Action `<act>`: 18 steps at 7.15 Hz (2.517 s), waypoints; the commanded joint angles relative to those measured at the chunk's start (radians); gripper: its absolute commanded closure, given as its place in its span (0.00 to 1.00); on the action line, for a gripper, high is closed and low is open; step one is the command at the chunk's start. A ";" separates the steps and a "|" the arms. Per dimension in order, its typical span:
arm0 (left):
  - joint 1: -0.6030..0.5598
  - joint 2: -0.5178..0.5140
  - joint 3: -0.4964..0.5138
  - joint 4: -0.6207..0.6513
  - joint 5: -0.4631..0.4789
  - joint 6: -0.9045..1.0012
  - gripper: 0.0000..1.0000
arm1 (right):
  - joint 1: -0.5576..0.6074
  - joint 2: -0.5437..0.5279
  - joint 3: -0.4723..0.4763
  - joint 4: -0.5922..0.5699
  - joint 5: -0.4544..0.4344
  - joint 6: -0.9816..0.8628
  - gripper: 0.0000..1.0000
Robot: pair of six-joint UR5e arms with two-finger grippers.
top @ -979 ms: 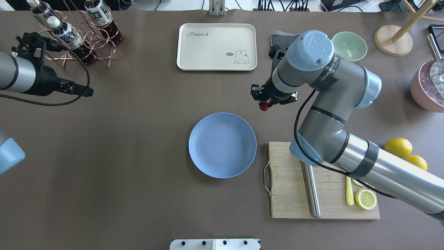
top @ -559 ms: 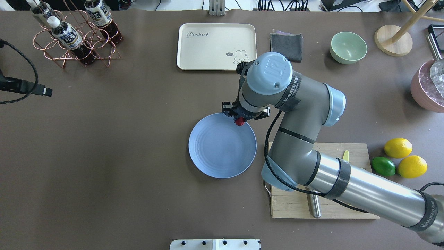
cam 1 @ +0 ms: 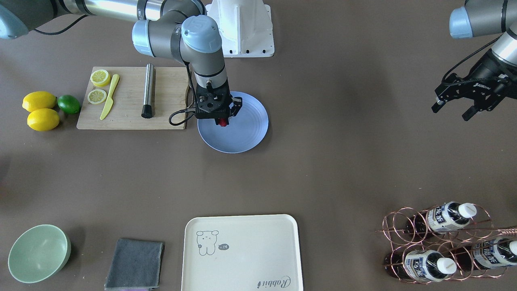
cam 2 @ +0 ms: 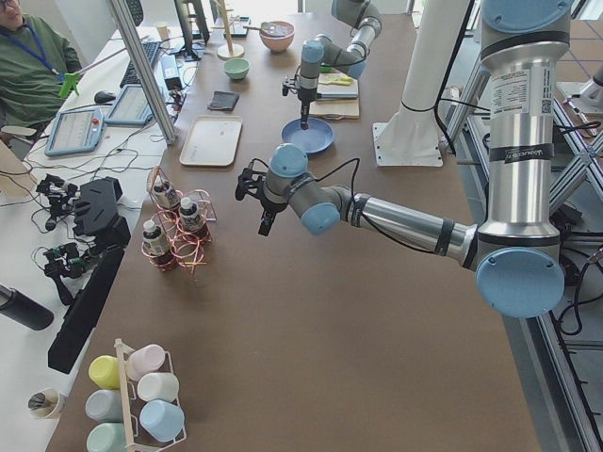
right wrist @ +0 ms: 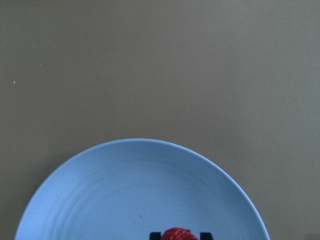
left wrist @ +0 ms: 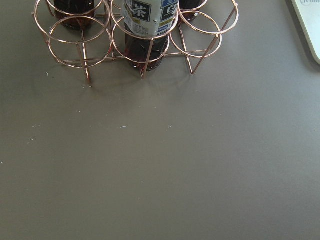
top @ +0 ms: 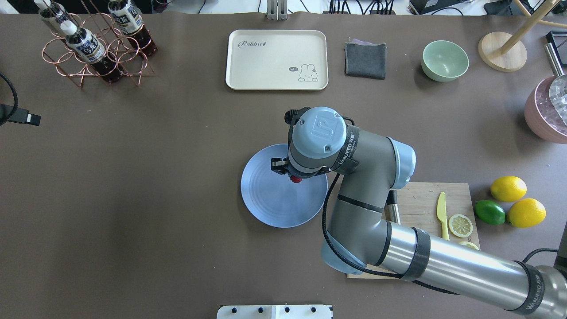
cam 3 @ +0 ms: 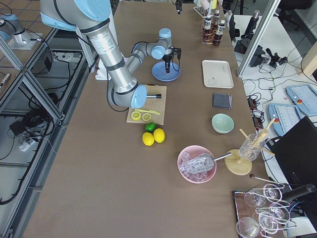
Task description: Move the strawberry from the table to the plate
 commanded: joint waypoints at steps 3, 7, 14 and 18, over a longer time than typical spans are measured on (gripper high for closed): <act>-0.055 0.045 0.031 0.002 0.000 0.125 0.02 | -0.045 0.007 -0.060 0.087 -0.027 0.011 1.00; -0.054 0.045 0.053 0.002 0.000 0.125 0.02 | -0.033 0.024 -0.057 0.082 -0.027 0.014 0.00; -0.328 0.096 0.079 0.254 0.000 0.668 0.02 | 0.371 -0.323 0.250 -0.039 0.323 -0.362 0.00; -0.361 0.090 0.079 0.304 -0.004 0.720 0.02 | 0.768 -0.609 0.223 -0.044 0.499 -0.969 0.00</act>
